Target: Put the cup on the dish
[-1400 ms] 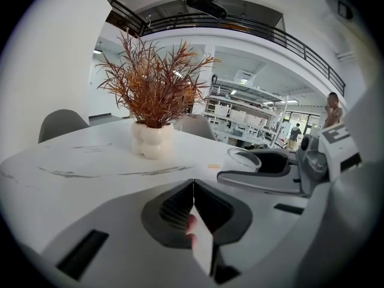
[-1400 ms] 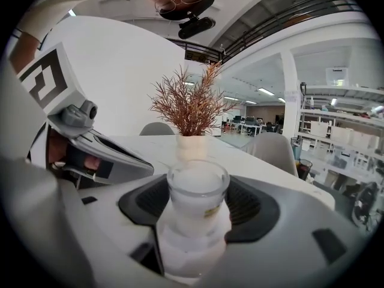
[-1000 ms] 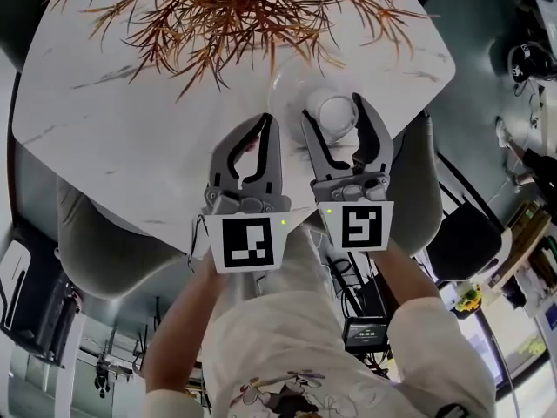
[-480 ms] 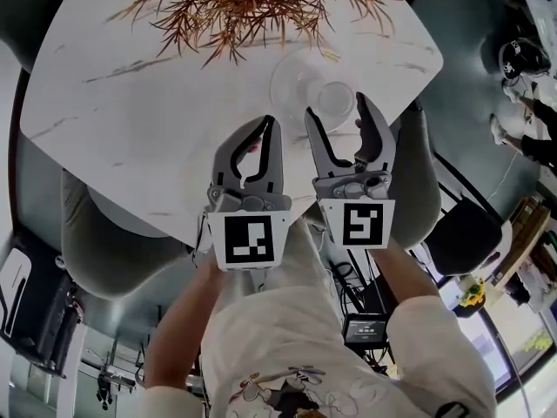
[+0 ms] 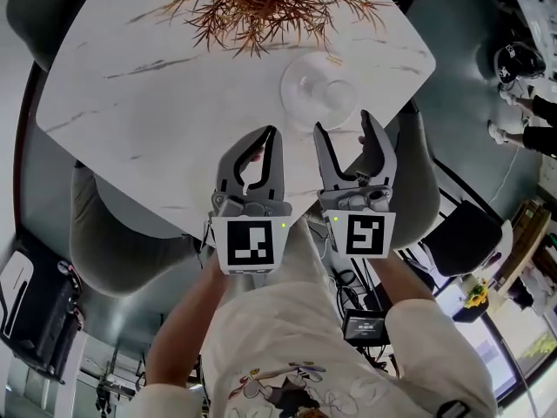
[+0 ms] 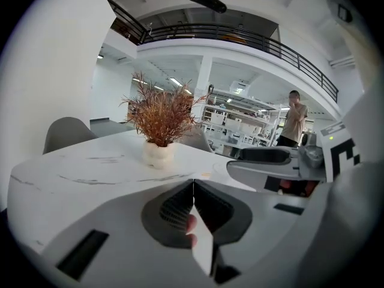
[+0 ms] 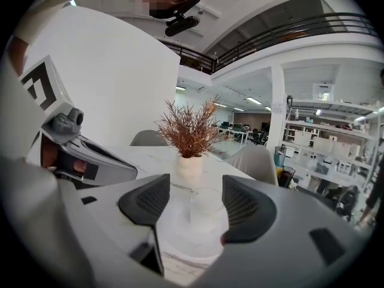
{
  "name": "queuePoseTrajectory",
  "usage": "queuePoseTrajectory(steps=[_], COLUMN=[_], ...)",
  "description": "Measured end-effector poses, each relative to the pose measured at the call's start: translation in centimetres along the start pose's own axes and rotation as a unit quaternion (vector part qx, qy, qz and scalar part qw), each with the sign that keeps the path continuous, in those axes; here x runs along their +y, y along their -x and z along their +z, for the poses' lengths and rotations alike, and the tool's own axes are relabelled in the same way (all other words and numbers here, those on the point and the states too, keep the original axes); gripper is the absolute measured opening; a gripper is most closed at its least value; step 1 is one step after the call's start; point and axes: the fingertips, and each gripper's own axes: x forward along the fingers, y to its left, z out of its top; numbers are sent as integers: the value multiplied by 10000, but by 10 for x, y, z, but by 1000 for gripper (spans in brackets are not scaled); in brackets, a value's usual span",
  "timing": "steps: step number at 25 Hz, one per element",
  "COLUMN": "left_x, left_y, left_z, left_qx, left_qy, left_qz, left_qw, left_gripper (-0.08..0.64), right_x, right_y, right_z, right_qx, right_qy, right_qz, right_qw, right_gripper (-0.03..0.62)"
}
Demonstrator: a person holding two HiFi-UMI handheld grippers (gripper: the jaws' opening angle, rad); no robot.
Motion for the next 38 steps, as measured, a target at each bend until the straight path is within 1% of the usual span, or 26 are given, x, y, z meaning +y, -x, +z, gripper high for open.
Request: queuePoseTrajectory(steps=[3, 5, 8, 9, 10, 12, 14, 15, 17, 18, 19, 20, 26, 30, 33, 36, 38], left_x=[0, -1, -2, -2, -3, -3, -2, -3, -4, -3, -1, 1, 9, 15, 19, 21, 22], left_y=[10, 17, 29, 33, 36, 44, 52, 56, 66, 70, 73, 76, 97, 111, 123, 134, 143], left_z=[7, 9, 8, 9, 10, 15, 19, 21, 22, 23, 25, 28, 45, 52, 52, 58, 62], left_qx=[-45, -13, 104, 109, 102, 70, 32, 25, 32, 33, 26, 8, -133, -149, -122, -175, -247], left_qy=[105, 154, 216, 217, 214, 209, 221, 240, 282, 294, 301, 309, 441, 557, 635, 632, 620], left_qz=[22, 34, 49, 48, 49, 63, 75, 76, 81, 94, 110, 122, 142, 190, 228, 265, 299], left_qw=[9999, 9999, 9997, 9997, 9997, 9997, 9997, 9997, 9996, 9995, 9995, 9994, 9988, 9982, 9976, 9975, 9973], left_gripper=[6, 6, 6, 6, 6, 6, 6, 6, 6, 6, 6, 6, 6, 6, 6, 6, 6], right_x=[9, 17, 23, 25, 27, 31, 33, 33, 36, 38, 39, 40, 47, 59, 70, 80, 86], right_y=[8, 11, 17, 19, 21, 23, 27, 30, 38, 40, 42, 42, 47, 50, 52, 55, 59], right_z=[9, 16, 24, 27, 30, 37, 42, 44, 50, 54, 58, 60, 66, 76, 82, 89, 98], right_qx=[30, 46, 3, -7, -10, -2, -7, -2, 19, 18, 12, 16, 173, 218, 313, 299, 233], right_qy=[31, -98, 76, 10, -114, -256, -210, -171, -268, -328, -353, -360, -381, -540, -753, -946, -956], right_qz=[139, 245, 344, 342, 334, 339, 352, 347, 313, 279, 245, 223, 339, 473, 660, 788, 853], right_qw=[9999, 9996, 9994, 9994, 9994, 9991, 9992, 9992, 9992, 9991, 9991, 9991, 9986, 9972, 9945, 9919, 9915], right_gripper=[273, 272, 272, 265, 213, 209, 207, 190, 155, 112, 44, 5, 5, 5, 5, 5, 5])
